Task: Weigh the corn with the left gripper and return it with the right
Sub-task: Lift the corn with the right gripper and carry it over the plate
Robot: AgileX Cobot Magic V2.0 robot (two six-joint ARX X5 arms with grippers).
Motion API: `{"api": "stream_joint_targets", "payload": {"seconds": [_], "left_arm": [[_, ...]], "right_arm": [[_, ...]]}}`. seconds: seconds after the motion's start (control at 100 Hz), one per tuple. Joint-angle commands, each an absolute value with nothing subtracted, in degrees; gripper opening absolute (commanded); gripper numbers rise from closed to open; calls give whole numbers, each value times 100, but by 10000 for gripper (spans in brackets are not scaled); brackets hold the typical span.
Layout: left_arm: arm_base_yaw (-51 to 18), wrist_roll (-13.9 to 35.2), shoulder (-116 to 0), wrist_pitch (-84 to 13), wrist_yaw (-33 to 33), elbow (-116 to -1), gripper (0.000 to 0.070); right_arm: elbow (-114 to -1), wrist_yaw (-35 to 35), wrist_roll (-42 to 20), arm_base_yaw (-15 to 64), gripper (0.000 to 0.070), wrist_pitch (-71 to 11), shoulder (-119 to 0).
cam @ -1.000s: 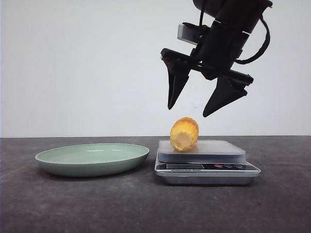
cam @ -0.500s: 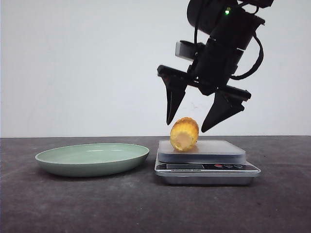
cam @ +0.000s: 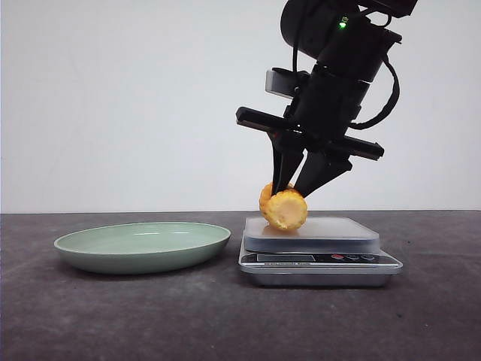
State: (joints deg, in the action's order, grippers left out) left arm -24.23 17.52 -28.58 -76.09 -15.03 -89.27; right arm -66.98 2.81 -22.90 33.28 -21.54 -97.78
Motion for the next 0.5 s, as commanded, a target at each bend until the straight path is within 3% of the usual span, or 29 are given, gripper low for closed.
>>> {"api": "stream_joint_targets", "payload": {"seconds": [0.0, 0.27, 0.49], "left_arm": [[-2427, 1684, -2867, -7542, -1520, -9015, 421], [-2427, 1669, -2867, -7529, -1647, -9015, 421], [-2427, 1673, -2867, -7507, -1715, -9015, 421]], "right_arm": [[-6827, 259, -2285, 3404, 0, -2137, -9839], [-6827, 303, -1387, 3603, 0, -2814, -8766], [-6840, 364, -1302, 4112, 0, -2477, -7498]]}}
